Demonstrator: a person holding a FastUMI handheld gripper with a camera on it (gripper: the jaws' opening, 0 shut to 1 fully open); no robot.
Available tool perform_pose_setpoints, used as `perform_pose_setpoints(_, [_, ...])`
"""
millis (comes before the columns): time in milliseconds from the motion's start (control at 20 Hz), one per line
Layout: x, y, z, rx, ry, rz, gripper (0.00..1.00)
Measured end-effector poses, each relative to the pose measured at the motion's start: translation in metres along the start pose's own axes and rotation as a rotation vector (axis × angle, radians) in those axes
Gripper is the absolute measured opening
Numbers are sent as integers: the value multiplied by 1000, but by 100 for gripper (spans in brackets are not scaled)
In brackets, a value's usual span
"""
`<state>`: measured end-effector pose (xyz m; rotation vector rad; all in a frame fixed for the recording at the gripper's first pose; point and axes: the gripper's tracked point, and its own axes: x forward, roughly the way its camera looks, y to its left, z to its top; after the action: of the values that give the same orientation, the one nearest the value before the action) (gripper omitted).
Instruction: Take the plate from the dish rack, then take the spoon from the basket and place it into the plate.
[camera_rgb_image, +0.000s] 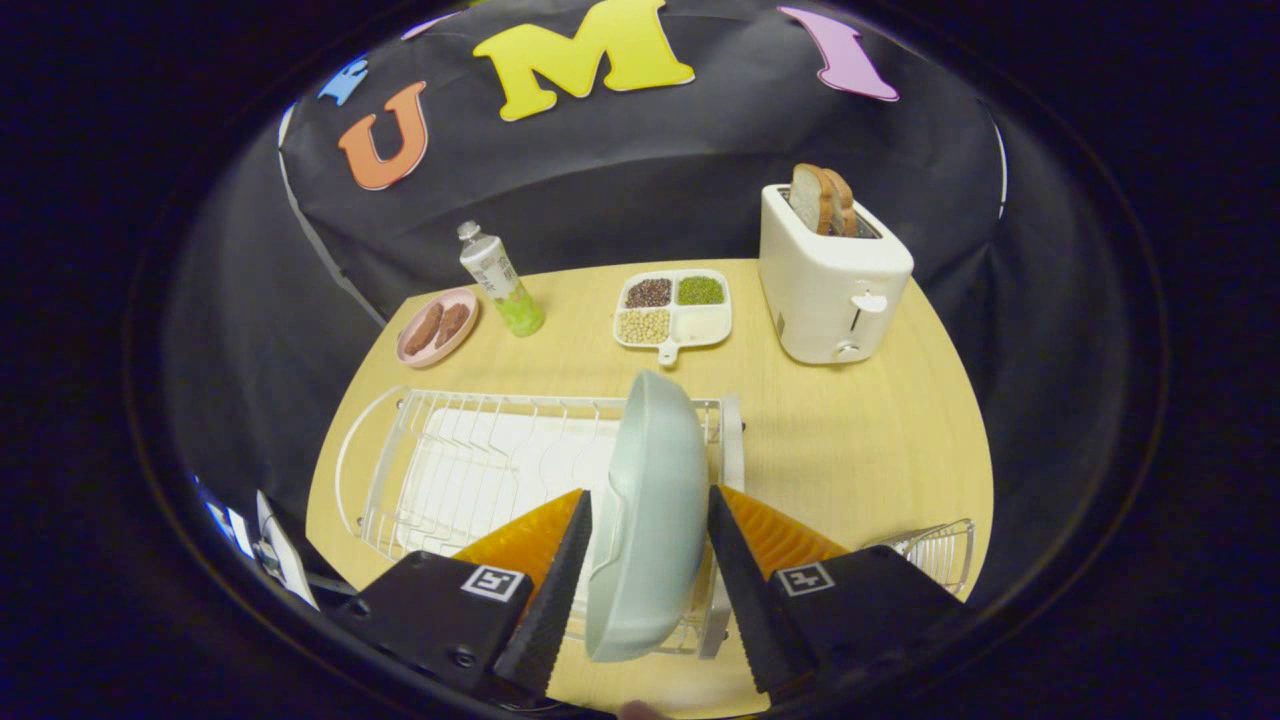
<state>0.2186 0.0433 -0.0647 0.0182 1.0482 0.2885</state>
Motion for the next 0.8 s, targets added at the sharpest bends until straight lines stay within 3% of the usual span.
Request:
perform_pose_setpoints(300, [11, 2, -8, 39, 42, -40, 48])
perform_pose_setpoints(500, [9, 1, -10, 43, 55, -94, 46])
perform_pose_setpoints(800, [1, -10, -6, 47, 62, -252, 37])
